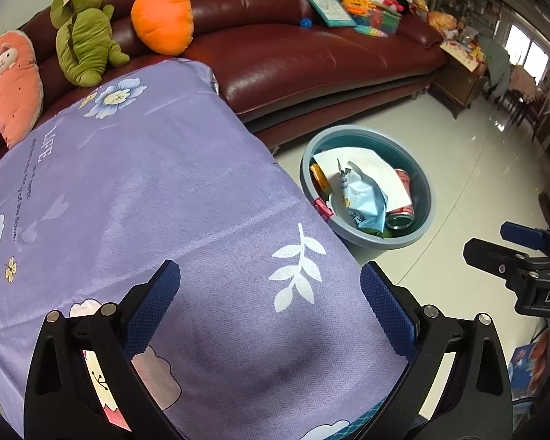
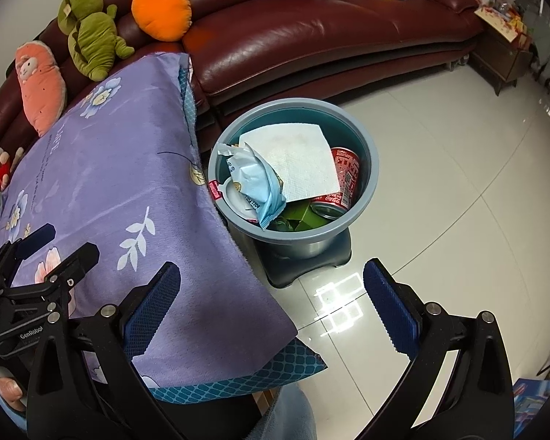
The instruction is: Collect trash
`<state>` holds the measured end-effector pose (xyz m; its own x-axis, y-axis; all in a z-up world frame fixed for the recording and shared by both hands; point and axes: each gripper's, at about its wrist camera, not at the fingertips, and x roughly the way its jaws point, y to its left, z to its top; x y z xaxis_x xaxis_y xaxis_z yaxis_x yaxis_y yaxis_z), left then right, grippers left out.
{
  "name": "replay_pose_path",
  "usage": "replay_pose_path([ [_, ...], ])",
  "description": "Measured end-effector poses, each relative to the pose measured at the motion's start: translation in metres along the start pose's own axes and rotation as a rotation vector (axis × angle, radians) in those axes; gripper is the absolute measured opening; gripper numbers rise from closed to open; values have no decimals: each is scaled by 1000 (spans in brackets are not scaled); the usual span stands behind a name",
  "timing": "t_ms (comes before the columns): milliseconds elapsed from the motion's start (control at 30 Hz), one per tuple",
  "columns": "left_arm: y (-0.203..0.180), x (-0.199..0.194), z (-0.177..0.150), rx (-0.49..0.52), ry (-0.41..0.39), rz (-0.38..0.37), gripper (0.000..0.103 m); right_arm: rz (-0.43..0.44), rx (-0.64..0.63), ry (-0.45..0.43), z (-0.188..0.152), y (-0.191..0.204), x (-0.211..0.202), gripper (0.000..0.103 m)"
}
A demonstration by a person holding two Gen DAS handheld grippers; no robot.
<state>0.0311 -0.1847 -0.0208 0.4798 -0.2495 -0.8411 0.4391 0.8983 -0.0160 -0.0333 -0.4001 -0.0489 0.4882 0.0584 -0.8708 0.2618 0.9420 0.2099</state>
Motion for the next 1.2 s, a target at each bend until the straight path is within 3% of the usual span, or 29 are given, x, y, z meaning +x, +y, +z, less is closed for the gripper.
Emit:
replay_pose_path([
  [1200,-9,17,-1,29,43,26,99,10,25,30,4,-6,15,96],
])
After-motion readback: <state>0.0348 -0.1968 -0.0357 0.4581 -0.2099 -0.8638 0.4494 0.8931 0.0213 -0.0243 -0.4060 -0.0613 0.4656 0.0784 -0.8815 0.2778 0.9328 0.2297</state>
